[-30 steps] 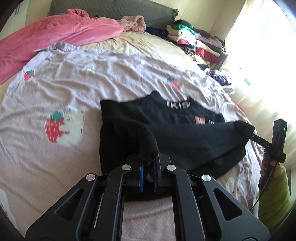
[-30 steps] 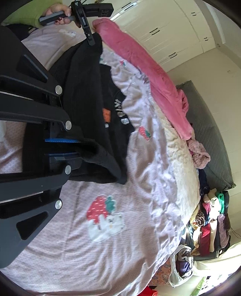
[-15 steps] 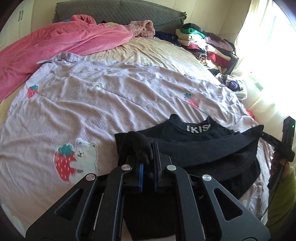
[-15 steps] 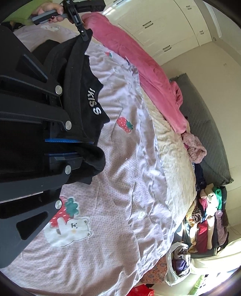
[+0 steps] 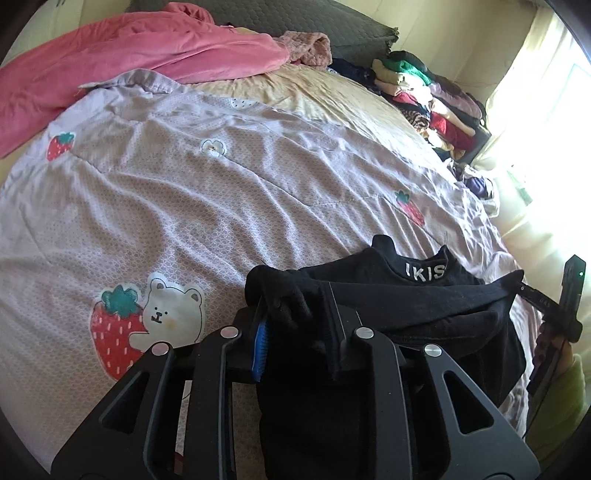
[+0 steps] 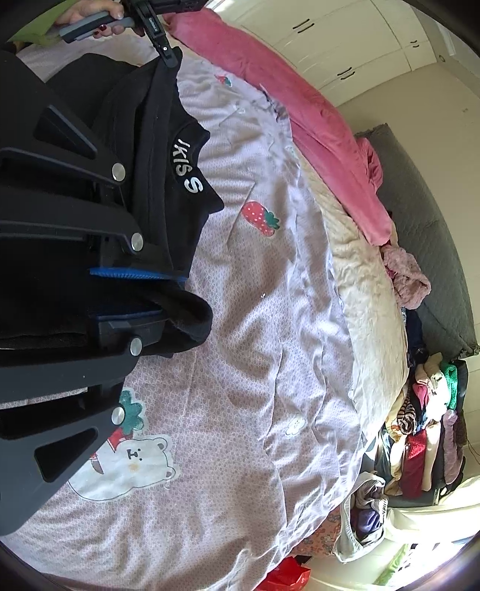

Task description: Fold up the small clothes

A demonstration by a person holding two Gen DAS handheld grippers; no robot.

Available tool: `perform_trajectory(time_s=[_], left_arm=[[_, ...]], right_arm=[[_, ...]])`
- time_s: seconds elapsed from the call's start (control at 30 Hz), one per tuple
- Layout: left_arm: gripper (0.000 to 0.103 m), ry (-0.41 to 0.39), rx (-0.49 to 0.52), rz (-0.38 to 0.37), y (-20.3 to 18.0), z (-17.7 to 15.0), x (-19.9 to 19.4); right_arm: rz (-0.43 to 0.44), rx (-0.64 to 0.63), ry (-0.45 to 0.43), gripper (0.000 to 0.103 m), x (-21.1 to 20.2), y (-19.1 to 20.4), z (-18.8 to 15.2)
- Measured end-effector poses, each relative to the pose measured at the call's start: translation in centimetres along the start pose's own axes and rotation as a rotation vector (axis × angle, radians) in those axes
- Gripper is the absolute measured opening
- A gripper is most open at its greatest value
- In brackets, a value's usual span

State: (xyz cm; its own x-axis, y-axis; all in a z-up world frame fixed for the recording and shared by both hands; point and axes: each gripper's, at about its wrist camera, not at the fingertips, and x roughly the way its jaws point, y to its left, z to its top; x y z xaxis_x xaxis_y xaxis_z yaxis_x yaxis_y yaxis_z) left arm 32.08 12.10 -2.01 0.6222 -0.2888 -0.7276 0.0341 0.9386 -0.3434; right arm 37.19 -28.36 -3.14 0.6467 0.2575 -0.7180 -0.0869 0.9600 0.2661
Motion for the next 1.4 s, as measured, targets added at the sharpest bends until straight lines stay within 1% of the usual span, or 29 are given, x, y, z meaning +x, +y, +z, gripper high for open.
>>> perform_trajectory(time_s=[0.03, 0.07, 0.1, 0.17, 0.27, 0.33, 0.37, 0.4, 0.43, 0.47, 0.5, 0.57, 0.63, 0.67, 0.77, 0.8, 0.83, 0.9, 0.93, 1.0, 1.03, 1.07, 1.13, 1.2, 1.23, 1.3, 1.4], left_arm=[[0.02, -0.001, -0.008, -0.009, 0.0, 0.1, 0.0], [0.024, -0.003, -0.019, -0.021, 0.1, 0.2, 0.0], [0.035, -0.005, -0.031, -0.032, 0.2, 0.3, -0.1], [0.056, -0.036, -0.048, 0.013, 0.5, 0.7, -0.6], [0.055, -0.053, -0.087, 0.008, 1.5, 1.1, -1.3], [0.056, -0.069, -0.067, 0.027, 1.5, 1.0, -2.2], [0.056, -0.074, -0.059, 0.031, 1.5, 0.9, -2.5], [0.056, -0.075, -0.046, 0.032, 1.4, 0.7, -2.8], [0.056, -0.075, -0.029, 0.028, 1.2, 0.3, -3.1], [0.056, -0.073, -0.009, 0.034, 1.0, -0.1, -3.3], [0.056, -0.066, 0.024, 0.043, 0.6, -0.8, -3.6], [0.055, -0.046, 0.074, 0.056, -0.1, -1.9, -3.6], [0.054, -0.021, 0.116, 0.053, -0.8, -3.1, -3.5], [0.05, -0.004, 0.14, 0.052, -1.5, -3.6, -3.3], [0.048, 0.056, 0.213, 0.056, -3.6, -4.8, -1.7], [0.049, 0.065, 0.228, 0.068, -4.0, -5.0, -1.2], [0.049, 0.07, 0.246, 0.102, -4.5, -5.3, -0.4], [0.049, 0.079, 0.255, 0.144, -4.6, -5.5, 0.7], [0.049, 0.083, 0.247, 0.157, -4.4, -5.6, 1.2], [0.049, 0.083, 0.226, 0.153, -3.9, -5.7, 1.4], [0.049, 0.08, 0.224, 0.156, -3.9, -5.8, 1.4], [0.049, 0.078, 0.223, 0.154, -3.8, -5.8, 1.3], [0.049, 0.076, 0.216, 0.15, -3.7, -5.7, 1.2], [0.049, 0.075, 0.204, 0.142, -3.7, -5.6, 1.1], [0.049, 0.074, 0.2, 0.139, -3.6, -5.5, 1.0], [0.049, 0.071, 0.194, 0.134, -3.6, -5.4, 1.0], [0.049, 0.065, 0.173, 0.125, -3.4, -5.2, 0.9]], right_arm=[[-0.003, -0.004, 0.001, 0.014, 0.0, 0.1, 0.1], [-0.005, -0.006, 0.001, 0.015, 0.0, 0.1, 0.2], [-0.006, -0.007, 0.004, 0.016, 0.1, 0.1, 0.3], [-0.012, 0.0, 0.012, 0.017, 0.4, 0.0, 0.5], [-0.01, 0.02, 0.028, 0.025, 0.9, -0.4, 0.8], [-0.01, 0.035, 0.031, 0.028, 1.1, -0.6, 1.0], [-0.019, 0.042, 0.025, 0.039, 1.1, -0.7, 1.2], [-0.043, 0.048, 0.01, 0.058, 0.9, -0.8, 1.3], [-0.073, 0.063, -0.025, 0.065, 0.4, -1.1, 1.5], [-0.076, 0.073, -0.037, 0.066, 0.0, -1.3, 1.5], [-0.074, 0.079, -0.043, 0.066, -0.5, -1.5, 1.5], [-0.066, 0.046, -0.073, 0.066, -2.0, -1.2, 1.2], [-0.065, -0.031, -0.09, 0.066, -3.4, 0.1, 0.4], [-0.056, -0.065, -0.091, 0.066, -3.8, 0.7, 0.0], [-0.002, -0.237, -0.072, 0.066, -4.6, 4.2, -2.1], [0.018, -0.291, -0.053, 0.066, -4.5, 5.4, -2.8], [0.039, -0.355, -0.022, 0.066, -4.1, 6.9, -3.7], [0.069, -0.456, 0.048, 0.065, -2.7, 9.5, -5.0], [0.092, -0.511, 0.096, 0.065, -1.8, 11.0, -5.8], [0.137, -0.558, 0.171, 0.063, 0.0, 13.2, -6.7], [0.151, -0.567, 0.194, 0.063, 0.9, 14.1, -6.9], [0.148, -0.577, 0.198, 0.061, 1.4, 14.7, -7.0], [0.124, -0.592, 0.191, 0.056, 3.1, 16.1, -6.6], [0.096, -0.558, 0.17, 0.052, 4.4, 16.6, -5.6], [0.075, -0.528, 0.147, 0.052, 5.0, 16.7, -4.8], [0.061, -0.487, 0.114, 0.052, 5.6, 16.5, -3.5], [0.021, -0.426, 0.088, 0.052, 6.6, 15.8, -1.5]])
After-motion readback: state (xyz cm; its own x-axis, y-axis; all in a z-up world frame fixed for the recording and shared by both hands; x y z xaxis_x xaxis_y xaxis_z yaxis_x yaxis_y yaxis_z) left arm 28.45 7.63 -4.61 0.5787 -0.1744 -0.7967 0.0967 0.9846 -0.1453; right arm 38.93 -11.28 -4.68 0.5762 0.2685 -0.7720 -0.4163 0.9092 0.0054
